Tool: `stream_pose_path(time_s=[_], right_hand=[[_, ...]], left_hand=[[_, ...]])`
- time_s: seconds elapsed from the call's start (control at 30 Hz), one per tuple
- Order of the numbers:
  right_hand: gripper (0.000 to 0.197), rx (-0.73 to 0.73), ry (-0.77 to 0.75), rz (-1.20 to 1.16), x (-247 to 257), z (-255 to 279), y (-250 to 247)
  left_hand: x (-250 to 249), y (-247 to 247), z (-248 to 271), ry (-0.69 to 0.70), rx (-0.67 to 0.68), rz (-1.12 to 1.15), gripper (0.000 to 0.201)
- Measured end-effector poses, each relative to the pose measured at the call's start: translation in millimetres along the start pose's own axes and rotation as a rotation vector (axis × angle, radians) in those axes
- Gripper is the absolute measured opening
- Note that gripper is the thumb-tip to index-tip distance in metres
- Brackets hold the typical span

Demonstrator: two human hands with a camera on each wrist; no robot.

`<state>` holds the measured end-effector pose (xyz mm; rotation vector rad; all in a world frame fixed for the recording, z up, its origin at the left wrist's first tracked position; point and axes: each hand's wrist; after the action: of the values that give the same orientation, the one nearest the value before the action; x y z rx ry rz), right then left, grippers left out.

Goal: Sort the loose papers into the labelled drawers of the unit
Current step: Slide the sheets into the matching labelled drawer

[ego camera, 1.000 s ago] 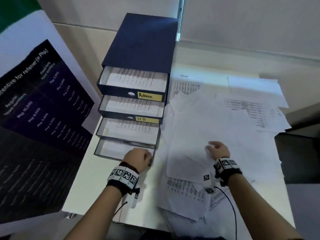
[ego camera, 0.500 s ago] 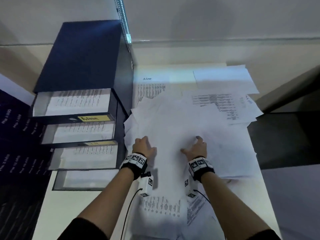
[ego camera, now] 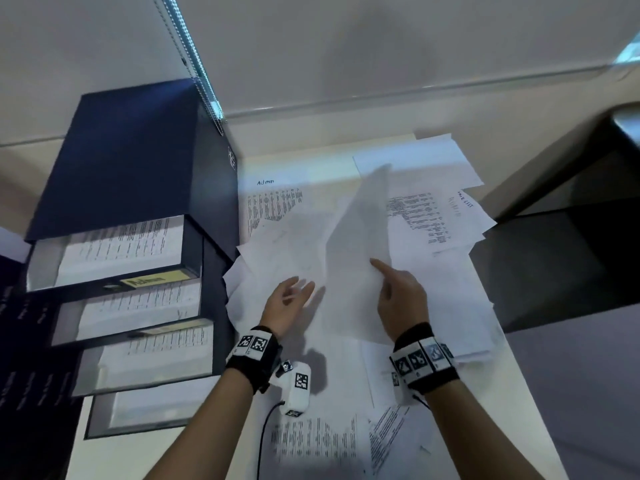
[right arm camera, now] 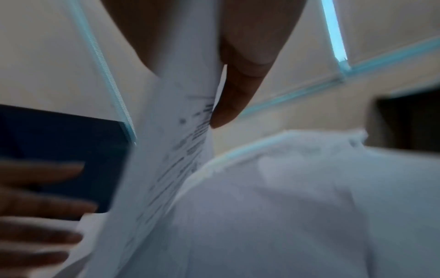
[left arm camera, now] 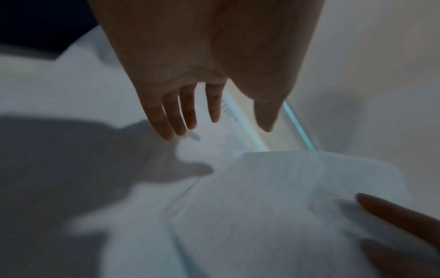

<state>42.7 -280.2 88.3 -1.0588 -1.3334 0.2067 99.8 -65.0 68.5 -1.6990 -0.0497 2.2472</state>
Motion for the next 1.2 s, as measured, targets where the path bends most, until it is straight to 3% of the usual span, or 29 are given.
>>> stream_pose_path(time_s=[0.1,0.17,0.2,0.27,0.33,0.37,0.43,0.53,0.6,0.73,0.77,0.9,1.07,1.13,1.2], right_hand=[[0.058,0.016,-0.303,0.206,32.4,19.1,-5.5],[0.046,0.128,-0.424,0.282,47.5,40.2,-1.0],[0.041,0.204,-0.481,0.293,49.6,50.8,3.9],[0.035,0.441,-0.55,0.231,48.6,68.4,13.2],[0.027,0.678,-0.458,-0.002,42.8,80.6,16.1],[0.019,0.709,-0.374,-0.128,40.3,83.6,14.6],[0.015,0.621,-0.16,-0.301,33.2,83.4,13.2],[0.061,0.49,0.206,-0.315,14.6,71.7,14.8],[0.094,0.569,0.44,-0.325,10.6,64.2,13.5],[0.091,0.709,0.667,-0.683,23.0,60.3,8.5],[0.091,0.715,0.656,-0.719,29.9,63.0,7.7],[0.053,0.698,0.409,-0.65,76.5,70.3,5.9],[0.034,0.894,0.217,-0.699,150.1,77.9,20.4],[0.034,0.923,0.213,-0.737,179.4,80.2,33.4],[0.031,1.003,0.348,-0.741,203.0,82.4,49.2]], left_hand=[[-41.0,1.8,17.9,0.165,0.092,0.325,0.075],[-51.9,0.9,22.6,0.212,0.088,0.329,0.082],[-54.6,-0.7,23.8,0.208,0.048,0.289,0.074],[-46.2,-8.6,20.8,0.163,-0.088,0.194,0.039],[-30.1,-22.8,22.1,0.123,-0.172,0.083,0.025],[-21.2,-31.1,24.1,0.102,-0.19,0.046,0.025],[-9.8,-45.3,31.6,0.059,-0.201,0.065,0.025],[-7.6,-58.7,47.4,0.012,-0.131,0.19,0.028],[-13.8,-64.9,56.7,0.016,-0.076,0.271,0.025],[-24.4,-82.0,71.6,0.058,-0.035,0.248,0.026],[-25.6,-89.0,77.0,0.085,-0.045,0.167,0.028],[-25.1,-132.2,110.3,0.181,-0.14,-0.06,0.042],[-38.6,-208.6,157.8,0.254,-0.377,0.111,0.049],[-44.5,-240.5,172.5,0.266,-0.44,0.176,0.053],[-47.6,-264.2,186.4,0.226,-0.491,0.171,0.056]])
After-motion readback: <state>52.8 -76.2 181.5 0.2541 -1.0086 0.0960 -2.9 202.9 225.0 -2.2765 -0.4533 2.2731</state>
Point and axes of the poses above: each hand's wrist, its own z-axis away from the middle knuckle, its own y-axis out of the palm, x = y × z, and after that the axes turned 14 degrees about y, right-handed
